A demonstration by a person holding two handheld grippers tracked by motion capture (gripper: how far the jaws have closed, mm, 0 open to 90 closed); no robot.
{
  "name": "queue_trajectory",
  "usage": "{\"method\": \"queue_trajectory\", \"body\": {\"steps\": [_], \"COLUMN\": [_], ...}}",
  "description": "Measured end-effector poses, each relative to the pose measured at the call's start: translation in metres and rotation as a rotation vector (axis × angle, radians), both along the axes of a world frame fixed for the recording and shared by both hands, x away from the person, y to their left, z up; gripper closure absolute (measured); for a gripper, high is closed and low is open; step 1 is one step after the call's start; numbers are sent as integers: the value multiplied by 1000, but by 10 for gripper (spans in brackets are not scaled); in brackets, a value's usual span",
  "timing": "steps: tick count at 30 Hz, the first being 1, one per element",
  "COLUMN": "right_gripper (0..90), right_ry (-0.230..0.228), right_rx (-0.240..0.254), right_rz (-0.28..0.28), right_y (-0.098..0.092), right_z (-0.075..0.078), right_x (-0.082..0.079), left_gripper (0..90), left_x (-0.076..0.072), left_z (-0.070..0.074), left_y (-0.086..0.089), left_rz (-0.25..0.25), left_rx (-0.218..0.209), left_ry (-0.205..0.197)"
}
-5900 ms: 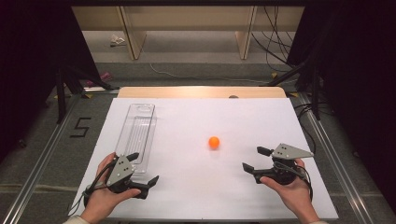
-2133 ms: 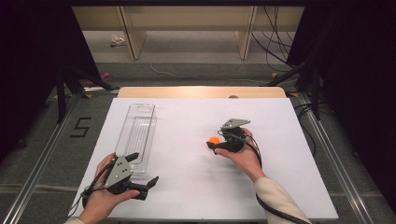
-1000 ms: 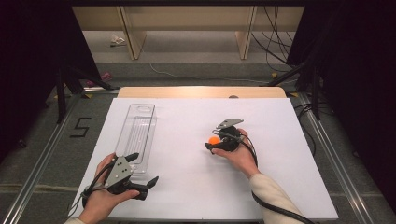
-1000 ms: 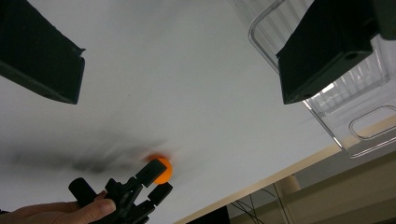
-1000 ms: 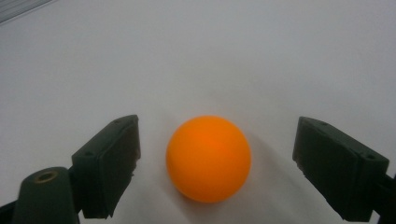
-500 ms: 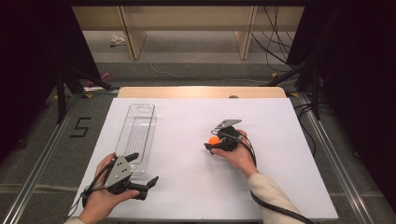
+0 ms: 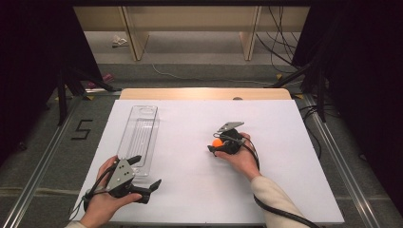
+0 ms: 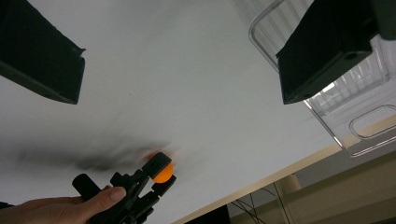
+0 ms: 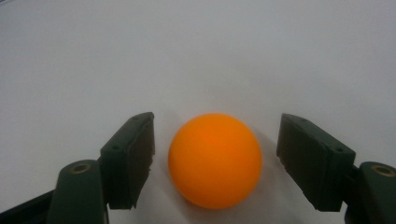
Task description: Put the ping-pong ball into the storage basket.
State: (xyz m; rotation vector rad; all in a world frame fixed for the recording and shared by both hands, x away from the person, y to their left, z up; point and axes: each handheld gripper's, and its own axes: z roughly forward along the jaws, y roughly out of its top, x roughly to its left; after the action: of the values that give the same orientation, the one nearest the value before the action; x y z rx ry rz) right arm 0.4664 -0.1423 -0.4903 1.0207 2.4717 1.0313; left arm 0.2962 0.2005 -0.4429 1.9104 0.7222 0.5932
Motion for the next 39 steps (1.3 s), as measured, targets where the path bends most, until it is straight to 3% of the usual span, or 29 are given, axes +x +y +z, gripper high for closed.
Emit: {"method": "queue_trajectory", "body": {"steps": [29, 39], "right_gripper": [506, 511], "right_ry": [13, -1], "right_rx": [-2, -1], "right_rz": [23, 16], "right_y": [0, -1], "right_z": [0, 1], "right_x": [-2, -3], "left_gripper": [4, 5], "left_x": [0, 0], "left_z": [0, 0], "left_y": [0, 0], "left_rz": [-2, -3], "left_rx": [-1, -2], "left_ry": [1, 0]}}
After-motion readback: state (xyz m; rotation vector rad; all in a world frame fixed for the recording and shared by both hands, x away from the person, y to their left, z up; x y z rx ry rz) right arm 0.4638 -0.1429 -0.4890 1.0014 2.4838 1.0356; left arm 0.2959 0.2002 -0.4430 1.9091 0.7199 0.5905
